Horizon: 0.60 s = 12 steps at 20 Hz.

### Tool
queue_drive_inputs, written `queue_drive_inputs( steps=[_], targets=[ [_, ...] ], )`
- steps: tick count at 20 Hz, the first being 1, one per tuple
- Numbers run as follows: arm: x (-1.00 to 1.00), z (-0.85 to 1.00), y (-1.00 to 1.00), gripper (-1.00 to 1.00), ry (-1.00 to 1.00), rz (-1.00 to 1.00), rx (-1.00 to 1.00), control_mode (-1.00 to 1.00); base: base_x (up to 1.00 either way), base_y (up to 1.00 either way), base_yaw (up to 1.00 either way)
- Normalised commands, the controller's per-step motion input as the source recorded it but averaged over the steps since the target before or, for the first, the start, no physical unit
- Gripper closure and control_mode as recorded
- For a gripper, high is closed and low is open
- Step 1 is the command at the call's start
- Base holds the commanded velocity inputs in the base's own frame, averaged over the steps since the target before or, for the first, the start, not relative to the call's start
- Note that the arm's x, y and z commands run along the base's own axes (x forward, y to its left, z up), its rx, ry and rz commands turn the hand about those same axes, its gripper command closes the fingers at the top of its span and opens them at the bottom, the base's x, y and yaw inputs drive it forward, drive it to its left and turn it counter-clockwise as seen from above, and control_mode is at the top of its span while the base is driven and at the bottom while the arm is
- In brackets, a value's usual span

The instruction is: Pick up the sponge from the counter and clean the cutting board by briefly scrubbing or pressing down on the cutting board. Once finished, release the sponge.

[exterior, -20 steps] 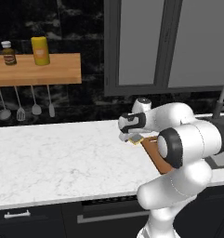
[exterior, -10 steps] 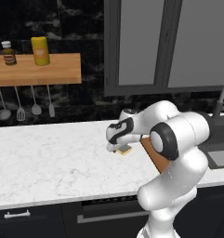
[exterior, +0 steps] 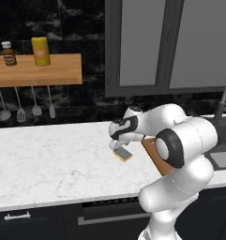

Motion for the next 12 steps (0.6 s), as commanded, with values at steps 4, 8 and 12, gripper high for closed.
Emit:
queue_drive_inputs(
  steps=[4, 8, 12],
  targets=[
    [-0.32, 0.84, -0.07, -1.0, -0.02, 0.04, 0.0, -1.0, 0.0, 0.0, 0.0],
    [-0.59, 0.93, -0.26, -1.0, -0.01, 0.0, 0.01, -1.0, 0.0, 0.0, 0.0],
    [-0.85, 0.82, -0.31, -1.0, 0.0, 0.0, 0.02, -1.0, 0.0, 0.0, 0.0]
  ],
)
